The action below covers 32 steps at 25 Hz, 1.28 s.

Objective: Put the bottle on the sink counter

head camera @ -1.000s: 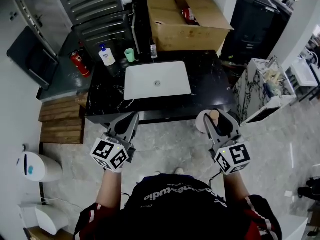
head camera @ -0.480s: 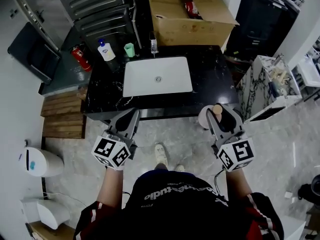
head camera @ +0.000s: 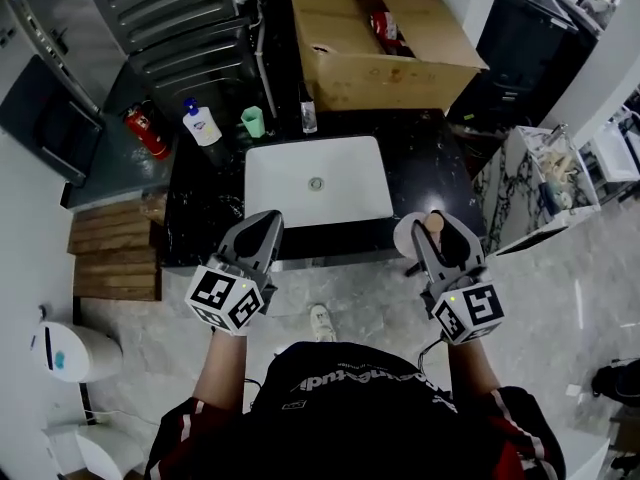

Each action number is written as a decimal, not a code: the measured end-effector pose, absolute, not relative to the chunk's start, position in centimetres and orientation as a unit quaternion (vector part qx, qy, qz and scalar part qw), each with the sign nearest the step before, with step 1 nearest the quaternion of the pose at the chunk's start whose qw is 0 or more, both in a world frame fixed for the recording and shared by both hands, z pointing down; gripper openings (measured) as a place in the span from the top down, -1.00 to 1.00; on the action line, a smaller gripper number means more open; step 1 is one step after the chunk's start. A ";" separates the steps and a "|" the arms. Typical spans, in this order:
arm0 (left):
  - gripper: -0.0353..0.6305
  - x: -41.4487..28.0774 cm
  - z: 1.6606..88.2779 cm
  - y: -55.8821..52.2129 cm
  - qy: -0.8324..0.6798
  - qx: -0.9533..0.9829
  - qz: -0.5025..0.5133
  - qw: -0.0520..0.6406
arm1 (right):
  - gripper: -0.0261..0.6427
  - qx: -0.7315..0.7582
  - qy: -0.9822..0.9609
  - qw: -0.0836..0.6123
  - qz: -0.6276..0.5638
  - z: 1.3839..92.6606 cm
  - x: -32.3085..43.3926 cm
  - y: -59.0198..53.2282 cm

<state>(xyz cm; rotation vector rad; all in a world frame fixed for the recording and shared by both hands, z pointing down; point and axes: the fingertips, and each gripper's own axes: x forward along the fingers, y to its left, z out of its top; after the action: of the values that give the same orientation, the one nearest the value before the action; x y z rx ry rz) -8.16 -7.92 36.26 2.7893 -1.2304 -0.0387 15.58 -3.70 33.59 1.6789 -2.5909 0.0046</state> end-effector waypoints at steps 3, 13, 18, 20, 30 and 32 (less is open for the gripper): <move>0.85 -9.6 36.0 -11.9 -0.399 0.916 -0.016 0.047 | 0.41 0.550 -0.835 0.024 0.004 33.3 14.2 -7.2; 0.85 -11.4 36.6 -20.0 -0.382 0.923 -0.012 0.043 | 0.41 0.569 -0.822 0.029 0.011 33.5 11.7 -15.4; 0.85 -10.4 37.1 -22.8 -0.377 0.925 -0.011 0.048 | 0.41 0.566 -0.823 0.035 0.005 33.3 11.3 -18.9; 0.85 -9.8 37.4 -24.2 -0.377 0.925 -0.009 0.048 | 0.41 0.564 -0.825 0.035 0.003 33.4 11.3 -20.4; 0.85 -6.8 39.0 -31.9 -0.394 0.918 -0.010 0.049 | 0.42 0.547 -0.836 0.036 0.018 36.0 12.5 -29.8; 0.85 -6.5 39.5 -33.8 -0.403 0.913 -0.014 0.056 | 0.42 0.546 -0.836 0.039 0.019 36.9 12.7 -32.0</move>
<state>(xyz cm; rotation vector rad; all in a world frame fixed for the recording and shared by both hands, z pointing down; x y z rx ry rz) -6.47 -33.85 39.47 2.7712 -1.2225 -0.0429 12.74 -32.02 36.88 1.6752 -2.5651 0.0578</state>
